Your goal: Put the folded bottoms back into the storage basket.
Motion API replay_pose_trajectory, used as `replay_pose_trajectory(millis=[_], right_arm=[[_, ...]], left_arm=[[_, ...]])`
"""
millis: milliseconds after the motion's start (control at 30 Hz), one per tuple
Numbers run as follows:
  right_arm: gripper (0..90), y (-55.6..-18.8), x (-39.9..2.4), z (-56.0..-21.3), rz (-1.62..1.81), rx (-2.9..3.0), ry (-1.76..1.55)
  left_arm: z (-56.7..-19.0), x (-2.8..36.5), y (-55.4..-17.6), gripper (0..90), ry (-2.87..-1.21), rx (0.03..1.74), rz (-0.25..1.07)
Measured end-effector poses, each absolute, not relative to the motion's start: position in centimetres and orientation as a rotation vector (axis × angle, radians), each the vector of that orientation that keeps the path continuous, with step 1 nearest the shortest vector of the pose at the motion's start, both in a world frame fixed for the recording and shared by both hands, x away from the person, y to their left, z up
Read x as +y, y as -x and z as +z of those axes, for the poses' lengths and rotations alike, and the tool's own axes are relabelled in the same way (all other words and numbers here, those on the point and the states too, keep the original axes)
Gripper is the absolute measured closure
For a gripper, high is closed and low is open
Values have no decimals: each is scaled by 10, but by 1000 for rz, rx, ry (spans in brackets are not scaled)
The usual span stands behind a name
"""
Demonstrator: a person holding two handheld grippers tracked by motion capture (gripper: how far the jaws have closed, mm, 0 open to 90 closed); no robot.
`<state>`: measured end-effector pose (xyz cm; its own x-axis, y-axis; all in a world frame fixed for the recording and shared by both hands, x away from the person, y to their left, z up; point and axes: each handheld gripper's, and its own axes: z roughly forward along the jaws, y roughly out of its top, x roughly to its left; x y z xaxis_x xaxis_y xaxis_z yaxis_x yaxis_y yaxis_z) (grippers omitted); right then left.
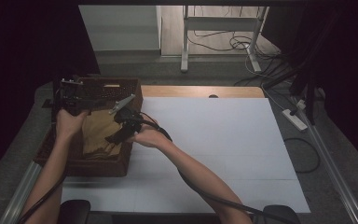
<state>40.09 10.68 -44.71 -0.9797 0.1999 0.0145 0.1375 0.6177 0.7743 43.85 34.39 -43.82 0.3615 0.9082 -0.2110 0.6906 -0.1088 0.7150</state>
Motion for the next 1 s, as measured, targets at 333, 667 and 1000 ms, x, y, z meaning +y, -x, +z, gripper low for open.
replay_pose_trajectory(millis=[333, 667, 1000], right_arm=[[71, -401, 94, -446, 1304, 2790, -310], [15, -403, 81, -449, 1316, 2790, -346], [0, -403, 66, -449, 1304, 2783, -361]], left_arm=[[-440, 329, -422, 65, -1923, 1349, 365], [-446, 312, -409, 26, -1938, 1284, 364], [-445, 300, -401, 25, -1974, 1192, 339]])
